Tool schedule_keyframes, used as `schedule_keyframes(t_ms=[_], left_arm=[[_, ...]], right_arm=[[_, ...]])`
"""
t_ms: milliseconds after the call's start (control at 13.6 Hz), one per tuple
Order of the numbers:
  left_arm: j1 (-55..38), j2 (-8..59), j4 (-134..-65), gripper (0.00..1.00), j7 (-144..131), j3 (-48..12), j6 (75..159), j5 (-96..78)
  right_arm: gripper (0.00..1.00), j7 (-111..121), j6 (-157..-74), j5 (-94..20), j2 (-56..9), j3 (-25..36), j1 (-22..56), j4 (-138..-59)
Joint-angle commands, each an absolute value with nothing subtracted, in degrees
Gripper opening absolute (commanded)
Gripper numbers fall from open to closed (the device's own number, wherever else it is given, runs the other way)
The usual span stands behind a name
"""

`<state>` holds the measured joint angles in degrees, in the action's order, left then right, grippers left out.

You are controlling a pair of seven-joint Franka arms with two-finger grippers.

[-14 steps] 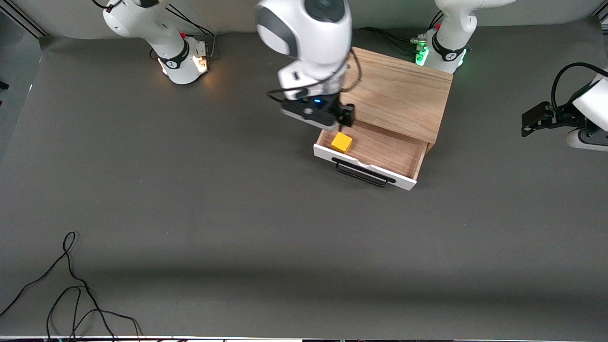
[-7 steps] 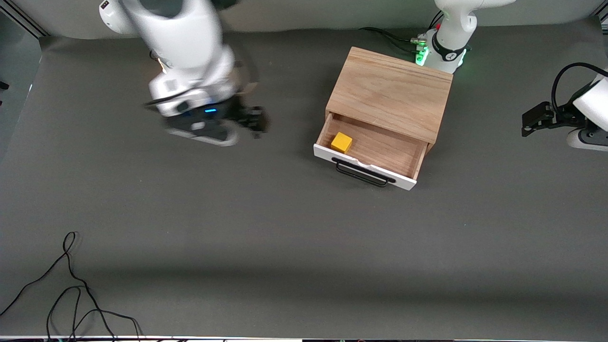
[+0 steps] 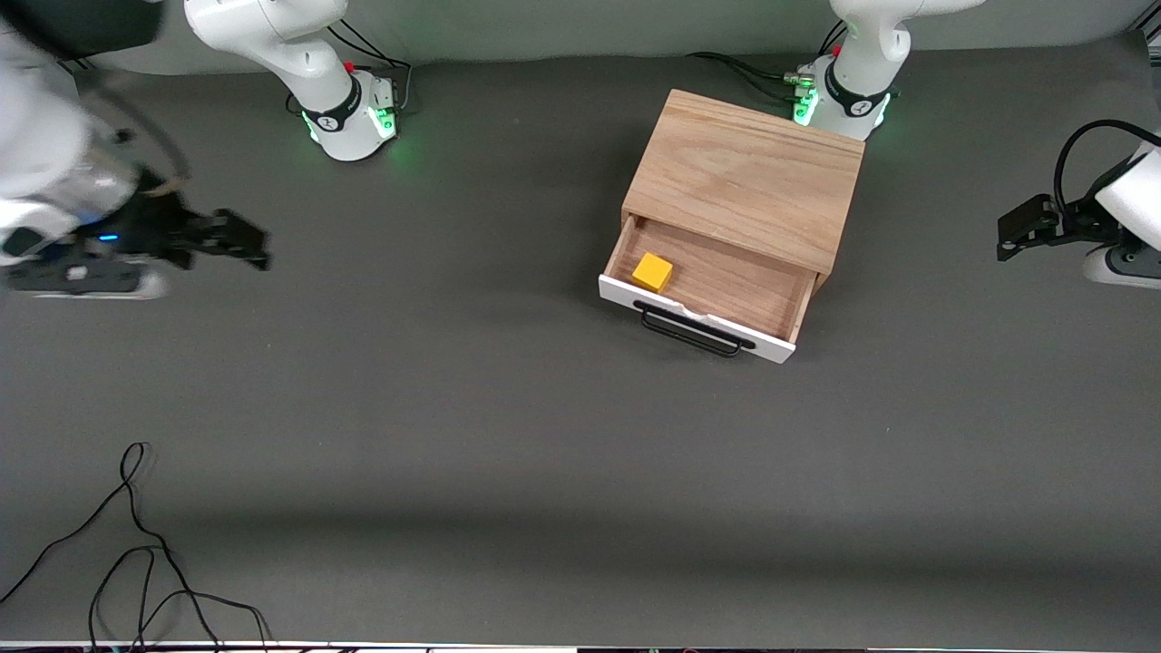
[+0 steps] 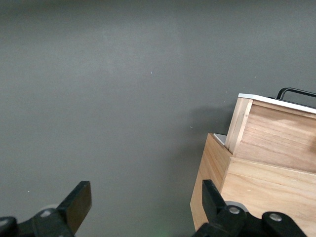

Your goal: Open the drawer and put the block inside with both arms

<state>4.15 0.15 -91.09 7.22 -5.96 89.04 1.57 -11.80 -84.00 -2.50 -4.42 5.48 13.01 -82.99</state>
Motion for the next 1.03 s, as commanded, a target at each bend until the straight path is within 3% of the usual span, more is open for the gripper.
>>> schedule_keyframes(t_ms=[0, 366, 953], left_arm=[[4.2, 0.4, -90.2, 1.0, 7.4, -6.1, 88.0, 2.4], [4.2, 0.4, -90.2, 1.0, 7.4, -6.1, 87.7, 2.4], [4.2, 0.4, -90.3, 1.0, 7.4, -6.1, 87.5, 2.3]], right_arm=[[1.0, -5.1, -85.3, -1.7, -2.0, 4.3, 7.3, -86.7], [1.0, 1.6, -89.0, -0.6, -0.4, 4.5, 1.9, -90.7], [1.0, 3.7, -88.7, -0.1, -0.1, 6.6, 1.8, -91.3]])
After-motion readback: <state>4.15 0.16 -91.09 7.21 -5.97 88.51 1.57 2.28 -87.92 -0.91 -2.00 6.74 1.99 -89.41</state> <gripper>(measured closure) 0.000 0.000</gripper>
